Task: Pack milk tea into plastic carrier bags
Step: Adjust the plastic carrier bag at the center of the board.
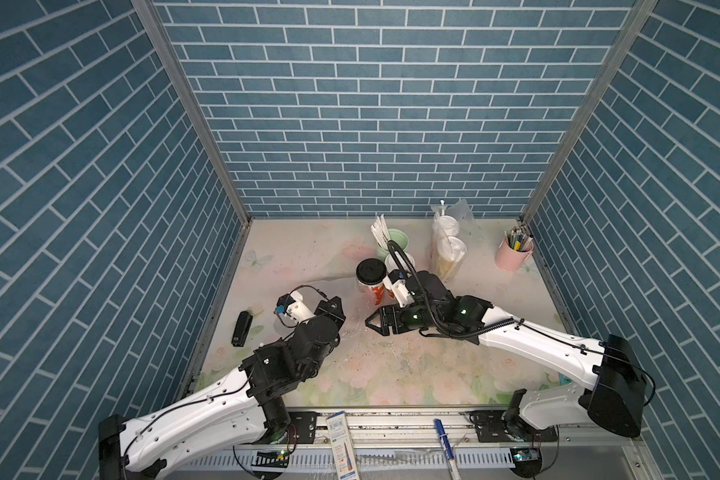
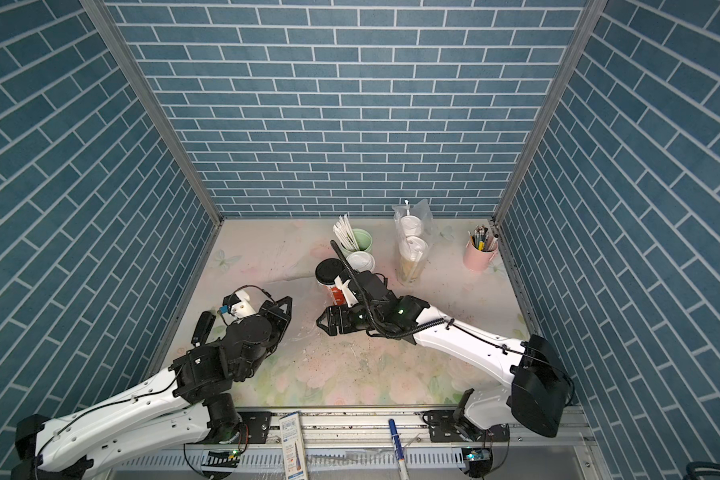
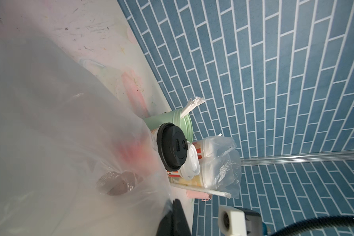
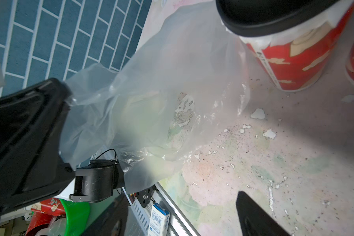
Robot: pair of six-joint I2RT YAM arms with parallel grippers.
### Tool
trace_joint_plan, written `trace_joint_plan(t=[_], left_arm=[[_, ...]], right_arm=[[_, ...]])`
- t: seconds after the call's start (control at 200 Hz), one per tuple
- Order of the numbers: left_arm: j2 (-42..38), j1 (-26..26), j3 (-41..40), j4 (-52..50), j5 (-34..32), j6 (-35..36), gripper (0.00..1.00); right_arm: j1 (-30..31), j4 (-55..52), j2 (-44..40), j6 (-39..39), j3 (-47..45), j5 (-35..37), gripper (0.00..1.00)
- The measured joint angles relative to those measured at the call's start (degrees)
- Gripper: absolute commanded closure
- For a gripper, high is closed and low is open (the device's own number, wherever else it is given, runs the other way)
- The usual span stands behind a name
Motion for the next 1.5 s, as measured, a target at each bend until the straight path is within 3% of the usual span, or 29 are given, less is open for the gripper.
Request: trace_joint_plan(t=[0.44, 0.785, 0.945, 1.095, 1.16, 1.185, 1.241, 1.306, 1.501], left_arm=[[-3.8, -2.6, -2.9, 1.6, -4.2, -0.7, 1.00], [-3.3, -3.2, -3.2, 4.9, -4.9, -0.8, 1.00], [-3.4, -3.4, -3.3, 5.7, -5.4, -0.8, 1.00], [-3.8, -3.4, -3.3, 5.7, -5.6, -0.9, 1.00], [-4.5, -3.5, -3.4, 5.5, -5.7, -0.9, 1.00], [-4.9, -3.5, -3.4, 5.2, -5.8, -0.9, 0.94], [-6.2, -3.5, -3.6, 4.3, -5.9, -0.9, 0.71], [-8.0, -3.5, -3.8, 3.2, -6.3, -1.1, 0.54], [-13.2, -3.5, -3.7, -0.4, -7.0, 3.6, 0.28]], right_arm=[[0.3, 6.3, 8.2, 2.6, 2.2, -0.5, 0.20], [0.4, 10.4, 10.7, 4.5, 3.8, -2.2, 0.39], [0.7, 11.0, 11.6, 5.4, 3.9, -3.0, 0.58], [0.7, 10.8, 12.1, 5.5, 4.1, -3.5, 1.00], [0.7, 9.9, 12.1, 5.5, 4.6, -3.5, 1.00], [0.7, 9.3, 12.1, 5.4, 5.0, -3.5, 1.00], [0.7, 8.1, 12.1, 5.1, 6.1, -3.6, 1.00], [0.7, 6.2, 12.1, 4.2, 7.9, -3.8, 1.00], [0.7, -1.3, 12.1, -0.5, 13.0, -6.1, 1.00]])
